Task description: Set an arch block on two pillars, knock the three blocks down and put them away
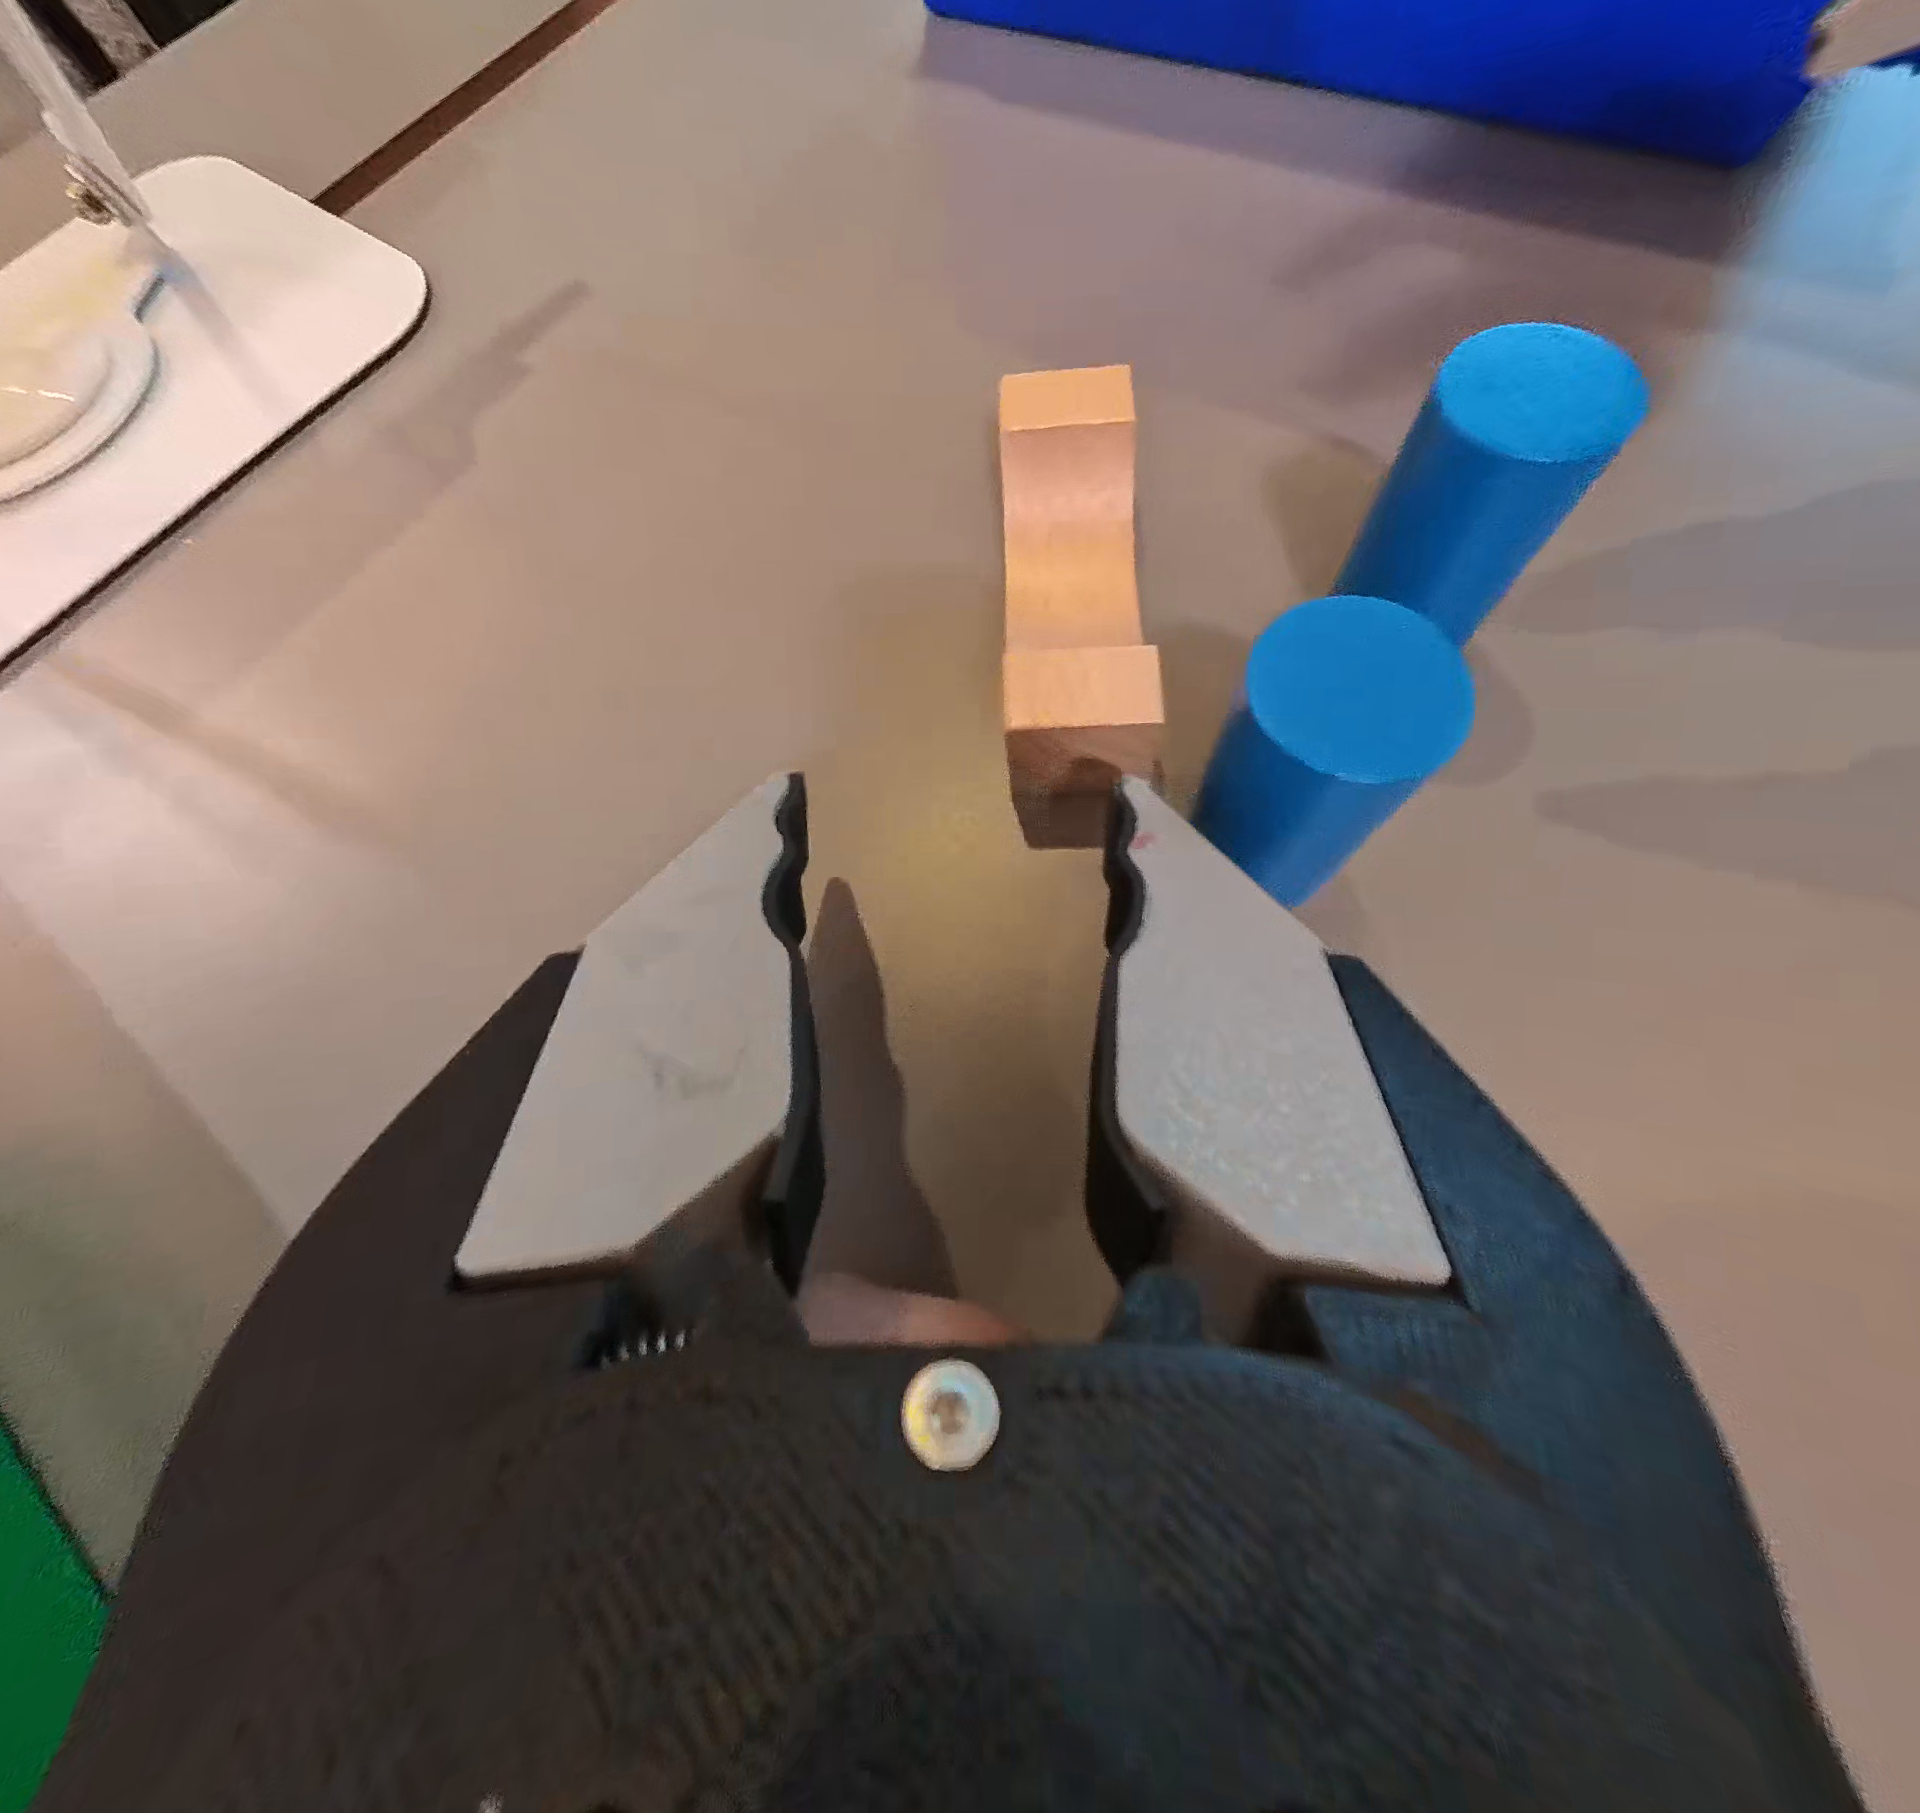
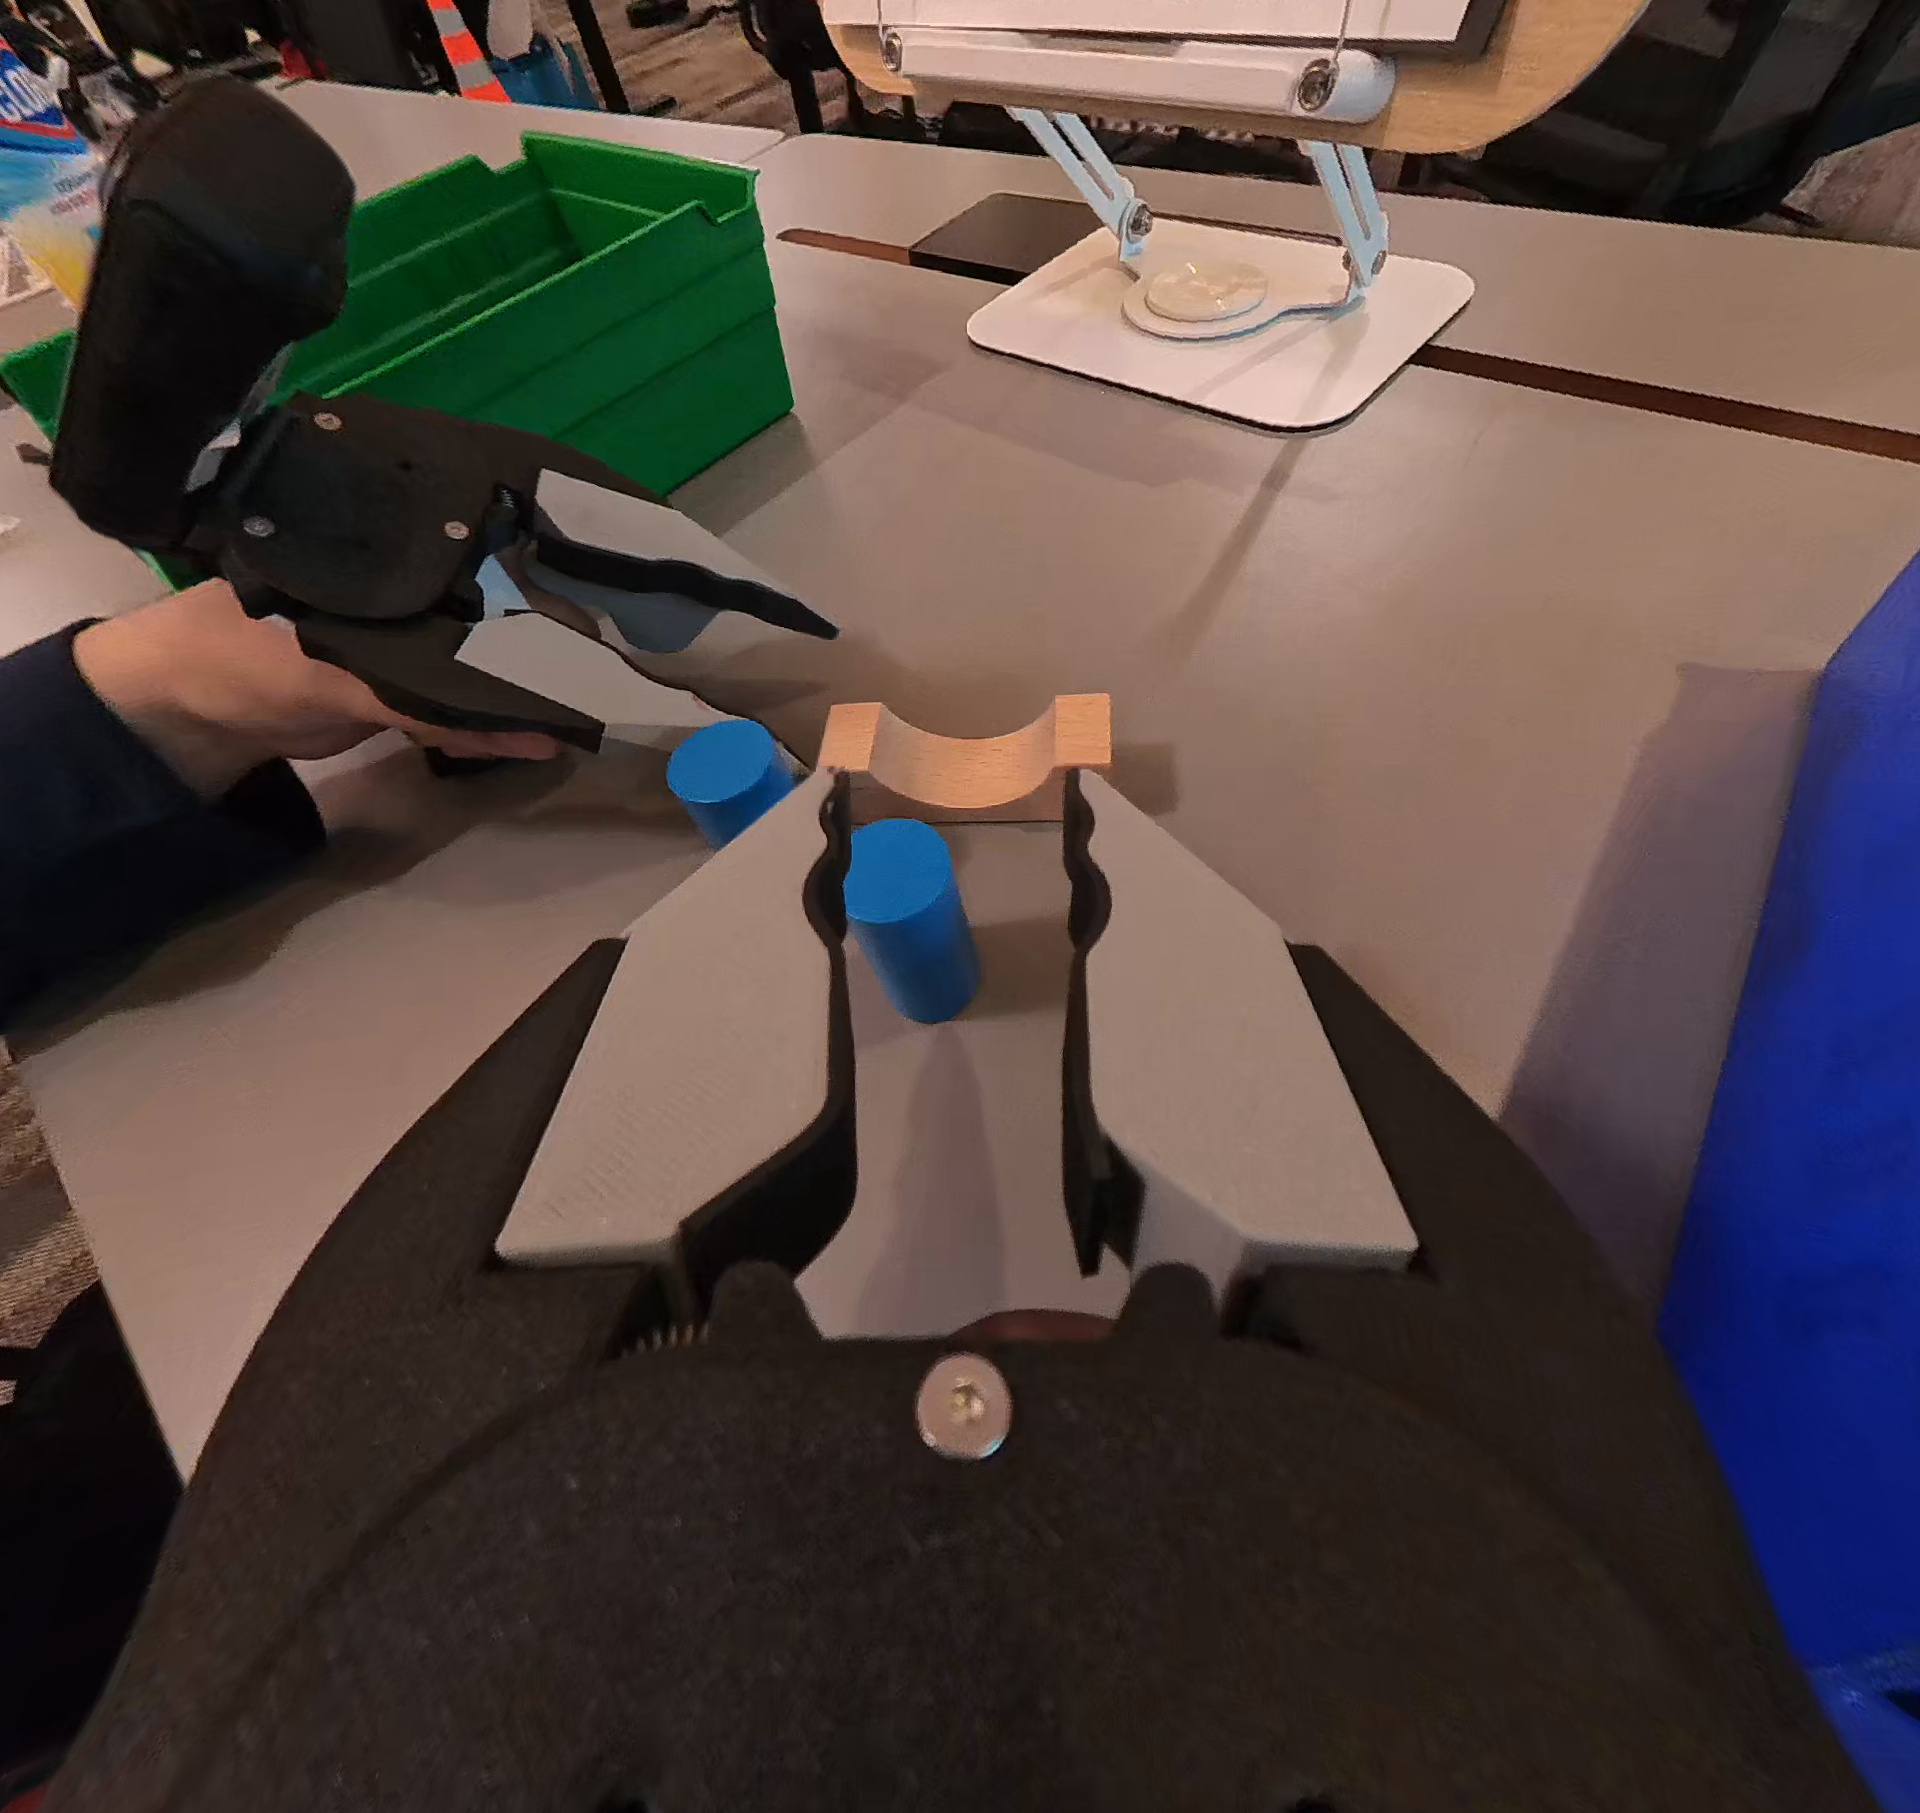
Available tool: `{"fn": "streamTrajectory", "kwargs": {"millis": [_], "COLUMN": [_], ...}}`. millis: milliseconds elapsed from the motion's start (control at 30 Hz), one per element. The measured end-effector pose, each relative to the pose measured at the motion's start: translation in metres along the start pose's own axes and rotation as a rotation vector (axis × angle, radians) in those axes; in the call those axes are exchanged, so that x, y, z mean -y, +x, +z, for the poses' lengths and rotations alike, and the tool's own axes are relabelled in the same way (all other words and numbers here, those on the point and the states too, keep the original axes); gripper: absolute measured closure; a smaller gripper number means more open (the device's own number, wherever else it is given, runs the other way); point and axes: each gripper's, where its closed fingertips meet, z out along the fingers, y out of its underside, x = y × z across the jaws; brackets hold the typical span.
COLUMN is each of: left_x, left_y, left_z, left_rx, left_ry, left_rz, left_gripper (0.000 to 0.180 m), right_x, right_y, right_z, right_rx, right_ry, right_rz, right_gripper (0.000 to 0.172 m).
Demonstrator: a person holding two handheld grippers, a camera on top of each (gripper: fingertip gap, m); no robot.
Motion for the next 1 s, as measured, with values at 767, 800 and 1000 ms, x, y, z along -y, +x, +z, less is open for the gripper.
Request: {"fn": "streamTrajectory", "kwargs": {"millis": [767,800,1000], "left_x": [-0.003,-0.004,-0.007], "left_y": [-0.032,-0.032,-0.035], "left_z": [0.004,0.004,0.003], "left_rx": [0.136,0.133,0.122], "left_ry": [-0.026,-0.029,-0.039], "left_rz": [0.012,0.003,-0.045], "left_gripper": [0.134,0.134,0.135], "right_x": [-0.037,-0.042,-0.041], "right_y": [0.054,0.053,0.050], "right_z": [0.093,0.096,0.102], "right_rx": [-0.078,-0.067,-0.048], "right_ry": [-0.390,-0.415,-0.399], "right_rz": [0.085,0.077,0.049], "right_gripper": [0.135,0.142,0.150]}}
